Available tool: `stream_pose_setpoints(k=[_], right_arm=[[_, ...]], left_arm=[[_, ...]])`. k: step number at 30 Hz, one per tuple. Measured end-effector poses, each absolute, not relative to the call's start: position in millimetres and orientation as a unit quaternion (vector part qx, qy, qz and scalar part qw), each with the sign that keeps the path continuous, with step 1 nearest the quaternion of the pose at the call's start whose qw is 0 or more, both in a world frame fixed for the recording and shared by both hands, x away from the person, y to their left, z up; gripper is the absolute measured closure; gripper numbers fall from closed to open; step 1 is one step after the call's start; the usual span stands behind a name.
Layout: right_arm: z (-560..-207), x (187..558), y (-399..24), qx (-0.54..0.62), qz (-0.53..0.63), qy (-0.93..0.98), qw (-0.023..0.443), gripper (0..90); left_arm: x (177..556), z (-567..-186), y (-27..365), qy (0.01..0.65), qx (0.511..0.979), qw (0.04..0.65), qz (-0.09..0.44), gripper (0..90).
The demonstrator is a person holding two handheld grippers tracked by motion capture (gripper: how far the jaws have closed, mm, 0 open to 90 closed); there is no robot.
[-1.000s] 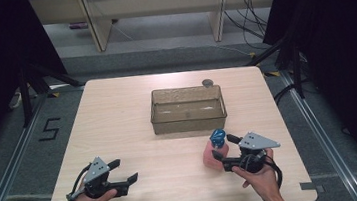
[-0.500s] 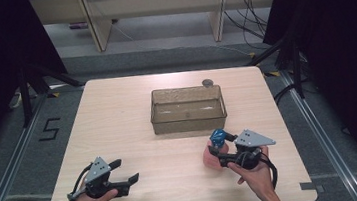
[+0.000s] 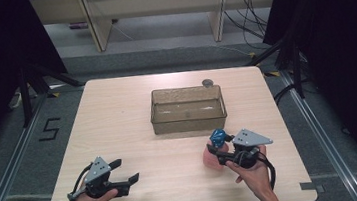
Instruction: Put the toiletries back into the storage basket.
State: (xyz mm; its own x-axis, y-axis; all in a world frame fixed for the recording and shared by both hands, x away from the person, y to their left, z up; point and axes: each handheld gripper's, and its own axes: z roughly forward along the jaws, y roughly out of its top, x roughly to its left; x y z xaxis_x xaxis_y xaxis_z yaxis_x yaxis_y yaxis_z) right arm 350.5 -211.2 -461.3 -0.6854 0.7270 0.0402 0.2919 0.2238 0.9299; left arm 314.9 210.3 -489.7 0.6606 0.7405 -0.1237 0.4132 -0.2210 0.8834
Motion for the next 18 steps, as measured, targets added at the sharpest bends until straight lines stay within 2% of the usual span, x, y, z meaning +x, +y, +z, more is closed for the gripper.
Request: stream_pose_setpoints(k=[18], right_arm=[[-458.7,349.0,-209.2,0.345,0.518,0.752,0.217,50.2]], left_arm=[[311.2,-489.8,212.7,0.374,0.757,0.51,0.168,16.2]])
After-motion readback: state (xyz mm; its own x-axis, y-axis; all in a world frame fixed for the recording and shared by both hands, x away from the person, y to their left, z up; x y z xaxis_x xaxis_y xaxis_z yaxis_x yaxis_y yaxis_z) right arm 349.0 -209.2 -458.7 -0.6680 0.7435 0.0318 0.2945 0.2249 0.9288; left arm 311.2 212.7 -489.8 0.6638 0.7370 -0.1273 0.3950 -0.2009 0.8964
